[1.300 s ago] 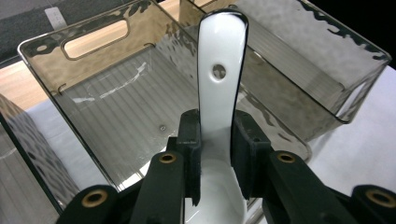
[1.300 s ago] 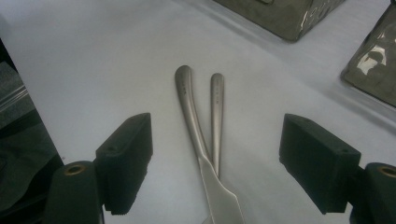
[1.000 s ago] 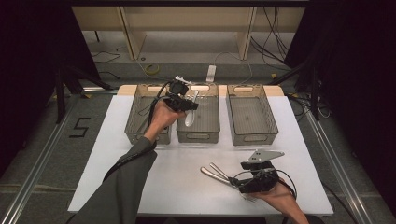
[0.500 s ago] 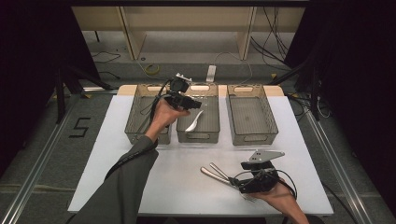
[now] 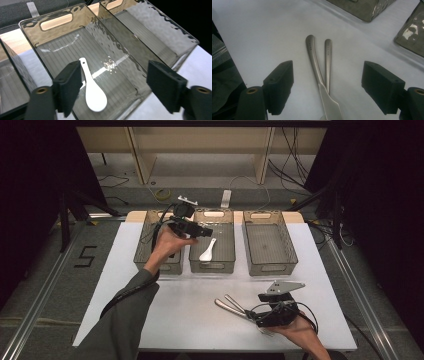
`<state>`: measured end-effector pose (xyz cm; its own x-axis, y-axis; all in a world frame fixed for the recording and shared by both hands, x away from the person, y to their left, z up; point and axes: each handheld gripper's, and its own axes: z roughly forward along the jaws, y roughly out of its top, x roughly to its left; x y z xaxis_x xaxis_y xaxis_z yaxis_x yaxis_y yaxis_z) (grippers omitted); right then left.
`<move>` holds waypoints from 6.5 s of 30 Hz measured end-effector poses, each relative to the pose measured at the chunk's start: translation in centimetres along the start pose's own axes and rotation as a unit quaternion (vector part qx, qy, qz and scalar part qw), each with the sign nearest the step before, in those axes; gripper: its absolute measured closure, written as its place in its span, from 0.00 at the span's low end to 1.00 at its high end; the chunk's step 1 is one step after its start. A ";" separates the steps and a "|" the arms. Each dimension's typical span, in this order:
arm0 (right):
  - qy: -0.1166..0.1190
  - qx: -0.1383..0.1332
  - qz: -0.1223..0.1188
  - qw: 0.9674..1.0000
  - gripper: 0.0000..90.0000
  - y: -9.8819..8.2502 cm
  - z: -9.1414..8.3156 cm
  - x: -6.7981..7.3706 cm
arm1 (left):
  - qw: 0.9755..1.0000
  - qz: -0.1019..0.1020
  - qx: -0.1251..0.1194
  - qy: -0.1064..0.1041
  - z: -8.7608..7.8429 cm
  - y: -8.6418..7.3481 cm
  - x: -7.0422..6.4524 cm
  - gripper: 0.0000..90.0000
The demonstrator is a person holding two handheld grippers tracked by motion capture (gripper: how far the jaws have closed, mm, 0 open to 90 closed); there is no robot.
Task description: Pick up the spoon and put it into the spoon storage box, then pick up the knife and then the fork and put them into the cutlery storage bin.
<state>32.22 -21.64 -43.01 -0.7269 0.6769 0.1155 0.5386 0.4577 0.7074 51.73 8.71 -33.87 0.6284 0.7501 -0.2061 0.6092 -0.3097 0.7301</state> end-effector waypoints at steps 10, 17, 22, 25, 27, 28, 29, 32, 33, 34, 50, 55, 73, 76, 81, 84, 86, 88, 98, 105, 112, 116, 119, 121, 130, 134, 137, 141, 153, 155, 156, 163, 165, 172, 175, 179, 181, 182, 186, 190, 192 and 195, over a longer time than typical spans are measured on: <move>0.001 0.004 -0.001 1.000 0.30 0.0 0.1 0.2 | 1.000 0.017 -0.019 -0.004 -2.9 -2.9 -1.2 0.24; 0.003 0.008 -0.001 1.000 0.31 0.0 0.2 0.2 | 0.999 0.026 -0.034 -0.012 -3.9 -5.7 -2.1 0.23; 0.004 0.009 -0.004 1.000 0.32 0.0 0.2 0.2 | 0.999 0.029 -0.036 -0.007 -4.1 -7.7 -1.8 0.22; 0.005 0.009 -0.006 1.000 0.33 0.0 0.3 0.2 | 0.999 0.031 -0.040 -0.007 -4.3 -8.8 -1.7 0.22; 0.005 0.011 -0.007 1.000 0.33 0.1 0.3 0.3 | 0.999 0.029 -0.045 -0.008 -4.5 -9.5 -1.7 0.22; 0.005 0.012 -0.007 1.000 0.33 0.1 0.4 0.3 | 0.999 0.026 -0.047 -0.011 -4.6 -9.9 -1.6 0.22; 0.005 0.013 -0.009 1.000 0.34 0.1 0.4 0.3 | 0.998 0.025 -0.047 -0.014 -4.7 -10.3 -1.5 0.22; 0.008 0.018 -0.014 1.000 0.34 0.3 0.6 0.3 | 0.998 0.024 -0.056 -0.016 -5.0 -11.3 -1.5 0.21; 0.009 0.021 -0.014 1.000 0.34 0.4 0.7 0.4 | 0.998 0.026 -0.058 -0.015 -5.1 -11.6 -1.5 0.21; 0.008 0.022 -0.016 1.000 0.34 0.4 0.8 0.4 | 0.998 0.028 -0.061 -0.017 -5.2 -11.9 -1.5 0.21; 0.013 0.058 -0.042 0.997 0.36 1.7 2.2 0.6 | 0.995 0.037 -0.092 -0.027 -6.2 -15.2 -1.7 0.20; 0.017 0.063 -0.055 0.996 0.36 2.1 2.6 0.6 | 0.994 0.044 -0.096 -0.021 -6.6 -15.7 -1.6 0.20; 0.034 0.121 -0.087 0.988 0.36 3.3 4.4 0.7 | 0.993 0.048 -0.111 -0.012 -7.5 -17.1 -1.3 0.18; 0.031 0.134 -0.095 0.986 0.36 3.3 4.7 0.8 | 0.992 0.045 -0.114 -0.013 -7.7 -17.2 -1.2 0.18; 0.033 0.149 -0.103 0.983 0.36 3.4 5.2 0.8 | 0.992 0.044 -0.116 -0.011 -7.9 -17.5 -1.2 0.18; 0.033 0.158 -0.103 0.982 0.36 3.4 5.4 0.8 | 0.992 0.041 -0.118 -0.010 -8.1 -17.6 -1.2 0.18; 0.033 0.163 -0.103 0.981 0.36 3.5 5.5 0.9 | 0.992 0.041 -0.118 -0.008 -8.1 -17.6 -1.2 0.18; 0.034 0.169 -0.104 0.980 0.36 3.6 5.6 0.9 | 0.992 0.040 -0.119 -0.008 -8.2 -17.6 -1.2 0.18; 0.035 0.199 -0.123 0.972 0.42 3.9 6.3 1.1 | 0.992 0.036 -0.124 -0.003 -8.5 -17.9 -1.4 0.18; 0.033 0.219 -0.135 0.966 0.53 4.0 6.6 1.6 | 0.992 0.040 -0.120 -0.004 -8.4 -18.2 -1.6 0.18; 0.033 0.231 -0.155 0.960 0.63 3.9 7.0 1.6 | 0.992 0.038 -0.122 -0.006 -8.3 -18.2 -1.6 0.18; 0.031 0.241 -0.152 0.958 0.67 3.9 7.2 1.7 | 0.992 0.041 -0.119 -0.008 -8.2 -18.2 -1.7 0.18; 0.031 0.242 -0.163 0.956 0.69 3.8 7.5 1.7 | 0.992 0.039 -0.122 -0.009 -8.2 -18.2 -1.7 0.18; 0.029 0.245 -0.164 0.955 0.72 3.8 7.6 1.8 | 0.992 0.040 -0.121 -0.009 -8.2 -18.1 -1.7 0.18; 0.019 0.252 -0.174 0.952 0.80 3.9 8.2 2.0 | 0.992 0.043 -0.119 -0.011 -8.1 -18.1 -1.7 0.18; 0.018 0.261 -0.176 0.949 0.80 4.0 8.5 2.0 | 0.992 0.043 -0.119 -0.011 -8.1 -18.1 -1.7 0.18; 0.019 0.265 -0.173 0.949 0.81 4.1 8.5 2.0 | 0.992 0.044 -0.119 -0.012 -8.1 -18.1 -1.8 0.18; 0.023 0.269 -0.174 0.947 0.85 4.2 8.6 2.0 | 0.992 0.046 -0.118 -0.011 -8.1 -18.1 -1.8 0.18; 0.015 0.286 -0.183 0.940 0.88 4.6 8.9 2.5 | 0.992 0.047 -0.117 -0.011 -8.1 -18.1 -1.8 0.18; 0.010 0.288 -0.192 0.938 0.88 4.6 9.0 2.8 | 0.992 0.047 -0.117 -0.011 -8.1 -18.1 -1.8 0.18; 0.008 0.289 -0.193 0.938 0.88 4.6 9.0 2.9 | 0.992 0.047 -0.116 -0.011 -8.1 -18.1 -1.8 0.18; 0.011 0.290 -0.219 0.932 0.89 4.7 9.0 3.0 | 0.992 0.047 -0.119 -0.013 -8.1 -18.1 -1.8 0.18; 0.007 0.287 -0.226 0.931 0.89 4.7 8.9 3.0 | 0.992 0.047 -0.119 -0.012 -8.1 -18.1 -1.8 0.18; -0.008 0.259 -0.213 0.942 0.89 5.1 8.3 2.9 | 0.992 0.046 -0.120 -0.011 -8.2 -18.1 -1.7 0.18; -0.001 0.247 -0.212 0.946 0.89 5.3 8.0 2.7 | 0.992 0.044 -0.121 -0.011 -8.2 -18.1 -1.7 0.18; -0.003 0.236 -0.208 0.949 0.89 5.5 7.7 2.5 | 0.991 0.042 -0.123 -0.011 -8.2 -18.1 -1.6 0.18; -0.007 0.227 -0.205 0.952 0.89 5.7 7.4 2.4 | 0.992 0.041 -0.123 -0.011 -8.2 -18.1 -1.6 0.18; -0.007 0.225 -0.200 0.953 0.89 5.8 7.2 2.3 | 0.992 0.041 -0.122 -0.012 -8.2 -18.1 -1.6 0.18; -0.004 0.209 -0.185 0.960 0.89 6.2 6.5 1.8 | 0.992 0.038 -0.124 -0.013 -8.3 -18.1 -1.5 0.18; 0.001 0.192 -0.171 0.966 0.89 6.7 5.8 1.2 | 0.991 0.036 -0.124 -0.014 -8.3 -18.1 -1.5 0.18; 0.001 0.182 -0.157 0.971 0.89 6.9 5.5 0.9 | 0.991 0.036 -0.125 -0.014 -8.3 -18.1 -1.5 0.18; 0.010 0.170 -0.149 0.974 0.89 7.2 5.0 0.2 | 0.991 0.034 -0.126 -0.015 -8.3 -18.1 -1.4 0.18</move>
<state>38.09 -15.29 -41.38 -0.8790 0.4748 -0.0436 0.4099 0.7994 0.4393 35.79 18.08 -41.35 0.6800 0.7141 -0.1664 0.4263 -0.2004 0.8821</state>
